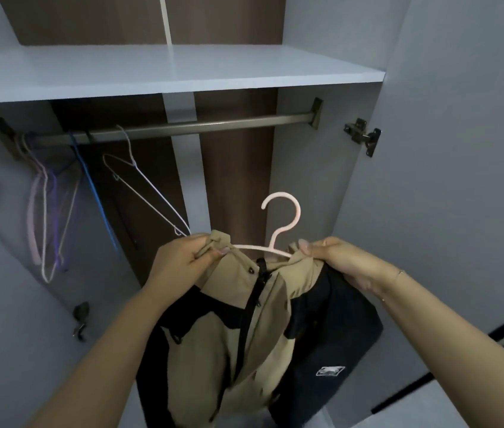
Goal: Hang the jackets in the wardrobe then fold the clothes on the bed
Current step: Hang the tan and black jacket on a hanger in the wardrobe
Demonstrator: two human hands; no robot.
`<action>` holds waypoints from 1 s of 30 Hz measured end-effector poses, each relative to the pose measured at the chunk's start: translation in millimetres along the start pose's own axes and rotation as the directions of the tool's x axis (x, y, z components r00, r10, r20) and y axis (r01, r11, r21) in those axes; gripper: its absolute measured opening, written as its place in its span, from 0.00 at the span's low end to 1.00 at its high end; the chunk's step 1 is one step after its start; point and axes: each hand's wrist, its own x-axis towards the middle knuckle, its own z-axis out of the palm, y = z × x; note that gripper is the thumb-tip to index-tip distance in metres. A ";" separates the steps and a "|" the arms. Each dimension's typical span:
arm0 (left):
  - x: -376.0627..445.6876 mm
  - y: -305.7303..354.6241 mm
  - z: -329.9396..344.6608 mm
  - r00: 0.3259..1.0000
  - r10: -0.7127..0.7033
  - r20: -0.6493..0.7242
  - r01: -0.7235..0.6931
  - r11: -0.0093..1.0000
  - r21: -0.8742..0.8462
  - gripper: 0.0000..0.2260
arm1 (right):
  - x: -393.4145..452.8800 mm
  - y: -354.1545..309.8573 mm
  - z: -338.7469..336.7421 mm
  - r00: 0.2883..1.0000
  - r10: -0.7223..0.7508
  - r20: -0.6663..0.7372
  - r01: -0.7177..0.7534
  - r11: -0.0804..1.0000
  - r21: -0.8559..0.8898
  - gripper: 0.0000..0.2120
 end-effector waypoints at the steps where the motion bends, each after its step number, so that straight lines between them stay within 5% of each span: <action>1: 1.5 0.8 0.2 1.000 0.003 0.000 -0.003 0.999 -0.042 0.15 | -0.4 -2.4 -4.1 0.996 0.089 0.031 -0.089 0.996 -0.018 0.20; 2: 4.3 1.9 1.2 1.000 -0.010 -0.009 0.009 0.996 -0.086 0.13 | 1.1 -4.9 -8.3 0.996 0.092 0.012 -0.091 0.995 -0.047 0.19; 4: 14.9 3.1 5.5 0.997 -0.071 -0.032 0.066 0.987 -0.144 0.16 | 4.6 -9.2 -11.6 0.981 -0.141 -0.136 0.113 0.973 -0.199 0.20; 6: 35.6 2.5 11.2 0.989 -0.133 -0.056 0.125 0.983 -0.135 0.23 | 2.5 -15.2 -8.0 0.878 -0.415 -0.238 0.272 0.842 -0.466 0.20; 8: 64.6 0.4 18.3 0.985 -0.164 -0.045 0.157 0.979 -0.133 0.25 | 7.3 -16.0 -6.6 0.826 -0.517 -0.226 0.319 0.759 -0.568 0.19; 14: 153.3 -10.9 75.8 0.992 -0.129 0.003 0.128 0.979 -0.156 0.12 | 55.7 -11.8 -35.3 0.779 -0.381 -0.498 0.266 0.920 -0.287 0.18; 17: 185.8 -21.0 100.3 0.972 -0.220 0.083 0.234 0.932 -0.276 0.23 | 80.2 -18.3 -61.7 0.753 -0.347 -0.559 0.204 0.931 -0.303 0.19; 20: 211.0 -40.3 109.3 0.915 -0.384 0.123 0.403 0.875 -0.269 0.32 | 104.7 -28.0 -89.6 0.717 -0.362 -0.596 0.164 0.918 -0.361 0.18; 24: 231.3 -59.3 100.9 0.774 -0.622 0.117 0.610 0.684 -0.400 0.26 | 147.0 -38.5 -103.3 0.714 -0.350 -0.607 0.118 0.914 -0.388 0.15; 30: 234.0 -22.8 101.9 0.849 -0.507 0.151 0.485 0.632 -0.604 0.20 | 217.8 -67.8 -120.7 0.666 -0.324 -0.672 0.118 0.935 -0.333 0.15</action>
